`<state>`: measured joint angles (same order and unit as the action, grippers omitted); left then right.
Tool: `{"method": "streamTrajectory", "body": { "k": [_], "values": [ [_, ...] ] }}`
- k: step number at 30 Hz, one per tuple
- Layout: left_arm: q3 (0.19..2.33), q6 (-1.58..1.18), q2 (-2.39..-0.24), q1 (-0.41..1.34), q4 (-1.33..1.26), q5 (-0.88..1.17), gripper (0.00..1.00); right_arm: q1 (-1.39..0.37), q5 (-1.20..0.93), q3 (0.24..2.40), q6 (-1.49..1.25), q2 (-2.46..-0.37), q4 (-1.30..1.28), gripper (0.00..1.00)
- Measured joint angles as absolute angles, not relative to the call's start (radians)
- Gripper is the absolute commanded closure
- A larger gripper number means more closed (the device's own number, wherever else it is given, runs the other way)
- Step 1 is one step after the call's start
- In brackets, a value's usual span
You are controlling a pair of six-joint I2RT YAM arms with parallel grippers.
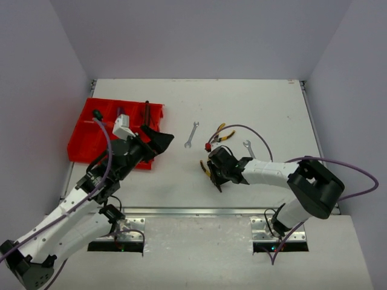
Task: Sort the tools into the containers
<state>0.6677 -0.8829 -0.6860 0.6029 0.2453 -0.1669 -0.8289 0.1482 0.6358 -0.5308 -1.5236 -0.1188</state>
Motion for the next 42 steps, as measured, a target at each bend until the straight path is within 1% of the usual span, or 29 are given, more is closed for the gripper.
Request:
{"method": "streamTrajectory", "body": {
  "k": [1, 2, 6, 10, 14, 18, 21, 23, 25, 26, 29, 31, 33, 37, 42],
  "values": [
    [0.697, -0.868, -0.670, 0.603, 0.267, -0.190, 0.00, -0.829, 0.148, 0.642, -0.531, -1.527, -0.127, 0.39],
    [0.719, -0.852, -0.656, 0.603, 0.294, -0.212, 0.00, -0.829, 0.149, 0.647, -0.531, -1.529, -0.137, 0.32],
    [0.759, -0.797, -0.601, 0.603, 0.394, -0.286, 0.00, -0.829, 0.173, 0.689, -0.527, -1.529, -0.215, 0.31],
    [0.754, -0.761, -0.607, 0.603, 0.479, -0.314, 0.00, -0.822, 0.197, 0.777, -0.513, -1.534, -0.276, 0.35],
    [0.739, -0.738, -0.606, 0.603, 0.528, -0.314, 0.00, -0.777, 0.191, 0.846, -0.502, -1.556, -0.287, 0.45],
    [0.731, -0.722, -0.592, 0.603, 0.550, -0.311, 0.00, -0.712, 0.175, 0.902, -0.497, -1.625, -0.300, 0.62],
    [0.731, -0.712, -0.585, 0.603, 0.564, -0.310, 0.00, -0.687, 0.172, 0.942, -0.497, -1.709, -0.302, 0.69],
    [0.731, -0.707, -0.578, 0.603, 0.573, -0.310, 0.00, -0.686, 0.161, 0.948, -0.497, -1.751, -0.303, 0.69],
    [0.731, -0.704, -0.570, 0.603, 0.578, -0.311, 0.00, -0.688, 0.150, 0.950, -0.499, -1.771, -0.305, 0.71],
    [0.731, -0.702, -0.569, 0.603, 0.580, -0.311, 0.00, -0.689, 0.147, 0.950, -0.499, -1.773, -0.300, 0.75],
    [0.731, -0.697, -0.565, 0.603, 0.582, -0.311, 0.00, -0.690, 0.148, 0.950, -0.504, -1.775, -0.295, 0.92],
    [0.731, -0.693, -0.565, 0.603, 0.581, -0.311, 0.00, -0.692, 0.152, 0.950, -0.512, -1.777, -0.293, 0.98],
    [0.731, -0.689, -0.574, 0.603, 0.581, -0.309, 0.00, -0.694, 0.161, 0.950, -0.519, -1.778, -0.293, 1.00],
    [0.705, -0.687, -0.593, 0.603, 0.547, -0.290, 0.00, -0.703, 0.179, 0.943, -0.531, -1.772, -0.284, 1.00],
    [0.606, -0.703, -0.654, 0.603, 0.438, -0.182, 0.00, -0.710, 0.184, 0.853, -0.553, -1.670, -0.262, 1.00]
  ]
}}
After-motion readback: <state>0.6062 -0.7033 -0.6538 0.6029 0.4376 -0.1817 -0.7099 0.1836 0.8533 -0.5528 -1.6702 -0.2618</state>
